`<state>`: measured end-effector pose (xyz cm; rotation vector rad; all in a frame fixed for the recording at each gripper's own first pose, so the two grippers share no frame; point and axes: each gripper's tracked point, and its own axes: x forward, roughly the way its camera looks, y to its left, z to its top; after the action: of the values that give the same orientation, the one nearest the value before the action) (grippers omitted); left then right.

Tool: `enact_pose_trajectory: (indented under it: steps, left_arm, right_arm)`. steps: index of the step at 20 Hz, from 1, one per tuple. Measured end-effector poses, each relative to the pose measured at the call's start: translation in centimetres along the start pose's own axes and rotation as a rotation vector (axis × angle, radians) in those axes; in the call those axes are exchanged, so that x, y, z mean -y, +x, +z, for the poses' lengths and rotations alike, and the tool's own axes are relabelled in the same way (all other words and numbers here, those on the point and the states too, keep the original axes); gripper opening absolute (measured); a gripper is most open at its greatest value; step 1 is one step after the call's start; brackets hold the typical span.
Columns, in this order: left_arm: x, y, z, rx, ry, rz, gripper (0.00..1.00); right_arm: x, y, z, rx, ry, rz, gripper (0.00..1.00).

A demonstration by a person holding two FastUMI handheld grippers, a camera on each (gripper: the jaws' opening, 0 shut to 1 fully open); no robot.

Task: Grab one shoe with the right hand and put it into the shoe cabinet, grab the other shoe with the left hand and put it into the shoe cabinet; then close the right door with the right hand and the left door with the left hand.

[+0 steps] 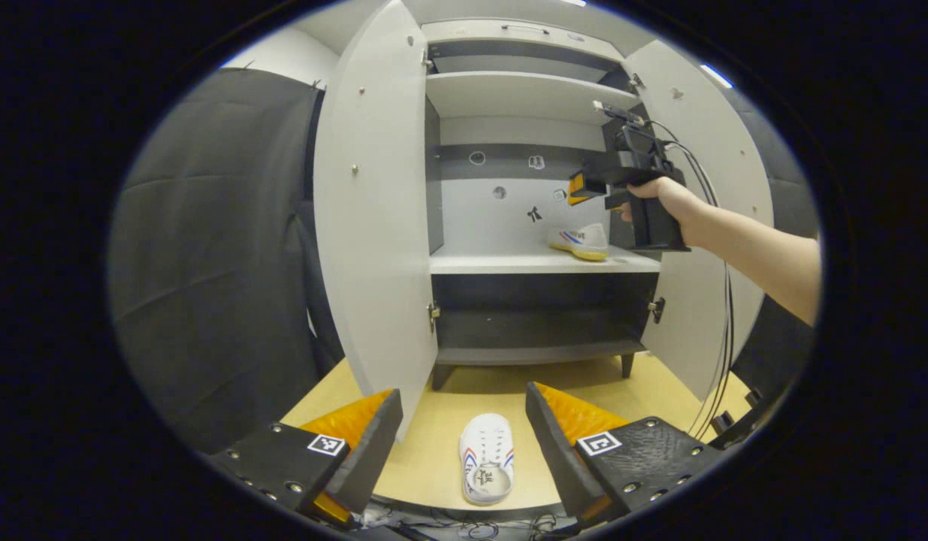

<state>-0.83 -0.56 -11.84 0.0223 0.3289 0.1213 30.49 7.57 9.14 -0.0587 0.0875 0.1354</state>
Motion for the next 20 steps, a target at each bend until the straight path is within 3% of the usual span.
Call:
enact_pose_trajectory:
  steps: [3, 4, 6, 8, 10, 15, 20]
  left_arm:
    - [0.0, 1.2, -3.1, -0.048, 0.038, -0.031, 0.95]
    - [-0.1, 1.6, -4.4, -0.074, 0.069, -0.037, 0.95]
    - [0.6, 2.4, -6.7, -0.114, 0.105, -0.074, 0.94]
    - [1.1, 3.1, -9.2, -0.153, 0.106, -0.118, 0.94]
    - [1.1, 4.0, -12.0, -0.204, 0.089, -0.145, 0.94]
    - [1.0, 7.0, -17.8, -0.295, 0.102, -0.216, 0.95]
    - [0.7, 10.4, -20.5, -0.326, 0.140, -0.245, 0.95]
  right_arm:
    - [-0.4, -4.0, -2.0, 0.018, 0.021, -0.004, 0.92]
    - [-0.9, -5.5, -3.3, 0.025, 0.040, 0.010, 0.98]
    - [-1.3, -8.7, -7.5, -0.008, 0.023, 0.022, 0.98]
    - [-1.4, -12.0, -10.9, -0.043, -0.016, 0.020, 0.92]
    - [-1.5, -14.4, -13.5, -0.076, -0.028, 0.020, 0.98]
    - [0.4, -20.0, -19.0, -0.160, 0.027, -0.051, 0.98]
    - [3.8, -26.2, -22.5, -0.212, -0.006, -0.127, 0.98]
